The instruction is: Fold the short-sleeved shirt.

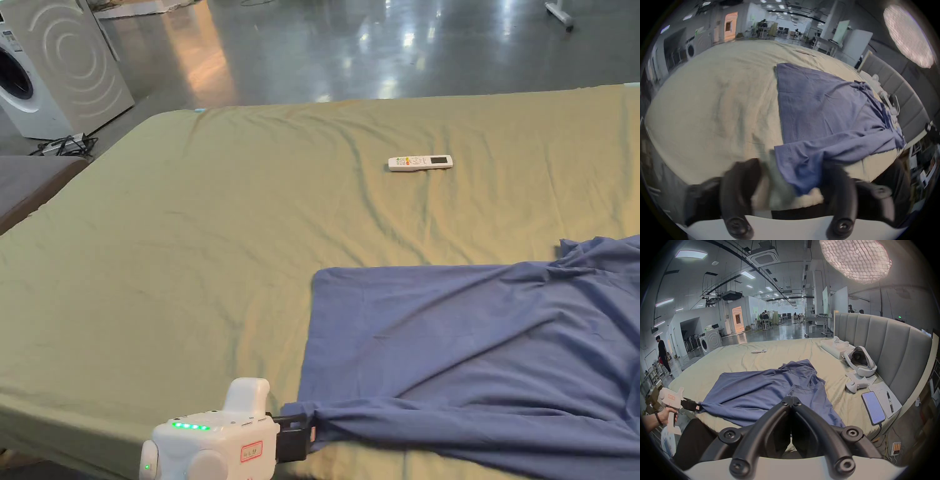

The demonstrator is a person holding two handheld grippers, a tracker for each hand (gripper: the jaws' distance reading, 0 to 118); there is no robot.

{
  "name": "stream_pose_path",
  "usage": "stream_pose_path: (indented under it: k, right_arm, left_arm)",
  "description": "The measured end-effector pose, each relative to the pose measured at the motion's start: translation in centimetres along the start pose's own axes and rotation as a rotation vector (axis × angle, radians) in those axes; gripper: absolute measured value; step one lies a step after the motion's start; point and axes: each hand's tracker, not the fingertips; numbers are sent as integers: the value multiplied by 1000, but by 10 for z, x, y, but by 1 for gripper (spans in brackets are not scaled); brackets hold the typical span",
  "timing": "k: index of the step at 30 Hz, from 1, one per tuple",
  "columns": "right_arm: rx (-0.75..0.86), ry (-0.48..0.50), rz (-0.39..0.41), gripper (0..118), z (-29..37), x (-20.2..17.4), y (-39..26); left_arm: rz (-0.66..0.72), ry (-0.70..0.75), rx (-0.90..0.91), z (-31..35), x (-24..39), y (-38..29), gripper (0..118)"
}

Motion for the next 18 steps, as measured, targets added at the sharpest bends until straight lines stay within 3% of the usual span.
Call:
stream_pose_path:
  k: [2, 3, 4, 6, 12, 13, 14, 15, 16, 18]
  right_arm:
    - [1, -5, 5, 0, 2, 1, -3]
    - [-1, -7, 5, 0, 2, 3, -4]
    - [-6, -10, 1, 0, 3, 5, -5]
    - [-10, -15, -17, 0, 5, 9, -8]
    - [-39, -79, -14, 4, 6, 34, -20]
    - [-56, -99, -10, 24, 4, 43, -25]
    - [-65, -120, -7, 61, 2, 52, -30]
    - [-86, -153, -15, 88, -4, 62, -36]
    - [-121, -187, -37, 96, -10, 70, -43]
    - [-170, -215, -101, 92, -27, 93, -64]
  left_arm:
    - [8, -76, 15, 7, 1, -1, 28]
    - [5, -57, 26, 9, 6, -2, 13]
    - [-23, -47, 34, 9, 11, -2, 7]
    - [-98, -2, 63, 9, 23, -3, 6]
    - [-91, -4, 68, 16, 29, -4, 6]
    - [-107, -10, 102, 24, 31, -5, 6]
    - [-122, -12, 132, 31, 34, -6, 6]
    - [-128, -24, 140, 37, 36, -7, 6]
    - [-128, -17, 151, 39, 37, -7, 6]
    - [-105, -22, 139, 40, 36, -4, 6]
